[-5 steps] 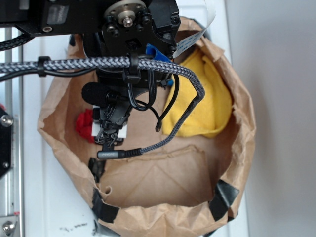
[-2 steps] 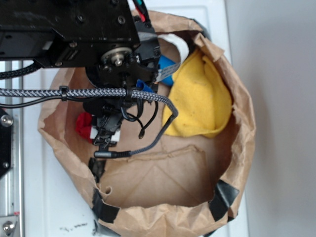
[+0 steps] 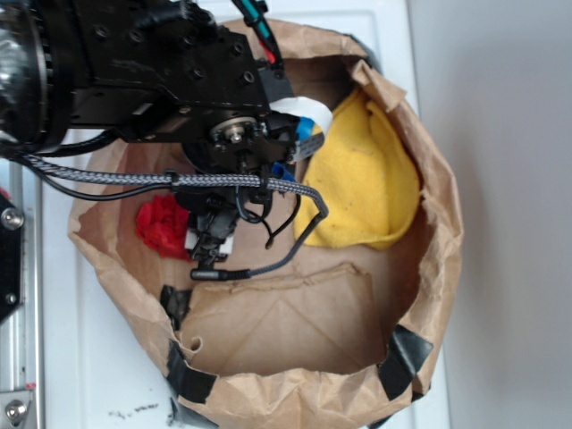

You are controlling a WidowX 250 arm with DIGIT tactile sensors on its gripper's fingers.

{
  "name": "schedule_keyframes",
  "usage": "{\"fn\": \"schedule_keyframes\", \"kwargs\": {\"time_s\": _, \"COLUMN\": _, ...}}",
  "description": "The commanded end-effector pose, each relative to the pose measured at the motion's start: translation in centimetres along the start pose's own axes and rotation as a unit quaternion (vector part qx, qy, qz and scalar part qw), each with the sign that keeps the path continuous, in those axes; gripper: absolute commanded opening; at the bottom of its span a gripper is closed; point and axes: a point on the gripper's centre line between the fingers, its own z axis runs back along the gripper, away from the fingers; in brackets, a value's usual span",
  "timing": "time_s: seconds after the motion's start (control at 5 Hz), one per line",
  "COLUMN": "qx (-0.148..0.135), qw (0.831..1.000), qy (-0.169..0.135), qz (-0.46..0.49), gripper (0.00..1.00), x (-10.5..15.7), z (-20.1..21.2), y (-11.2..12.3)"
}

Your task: Grab the red paper.

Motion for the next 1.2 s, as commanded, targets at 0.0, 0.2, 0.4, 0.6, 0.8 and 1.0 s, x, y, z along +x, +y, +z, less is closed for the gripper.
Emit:
{"fn": "schedule_keyframes", "kwargs": {"time_s": 0.0, "qx": -0.022, "qw": 1.000, "qy": -0.006, "qz": -0.007, "gripper": 1.00, "x": 0.8, "z": 1.8, "y": 0.5}}
{"fn": "schedule_keyframes", "kwargs": {"time_s": 0.2, "qx": -0.067, "qw": 0.998, "qy": 0.017, "qz": -0.003, "gripper": 1.00, "x": 0.8, "z": 3.0, "y": 0.8}}
{"fn": "schedule_keyframes", "kwargs": {"time_s": 0.4, "qx": -0.083, "qw": 0.996, "qy": 0.014, "qz": -0.008, "gripper": 1.00, "x": 0.7, "z": 3.5, "y": 0.7}}
{"fn": "schedule_keyframes", "kwargs": {"time_s": 0.6, "qx": -0.079, "qw": 0.997, "qy": 0.012, "qz": -0.020, "gripper": 1.00, "x": -0.5, "z": 3.1, "y": 0.1}}
{"fn": "schedule_keyframes", "kwargs": {"time_s": 0.8, "qx": -0.075, "qw": 0.997, "qy": -0.017, "qz": -0.021, "gripper": 1.00, "x": -1.7, "z": 3.2, "y": -0.3}}
{"fn": "schedule_keyframes", "kwargs": {"time_s": 1.0, "qx": -0.070, "qw": 0.997, "qy": -0.034, "qz": -0.012, "gripper": 1.00, "x": -2.6, "z": 2.8, "y": -0.5}}
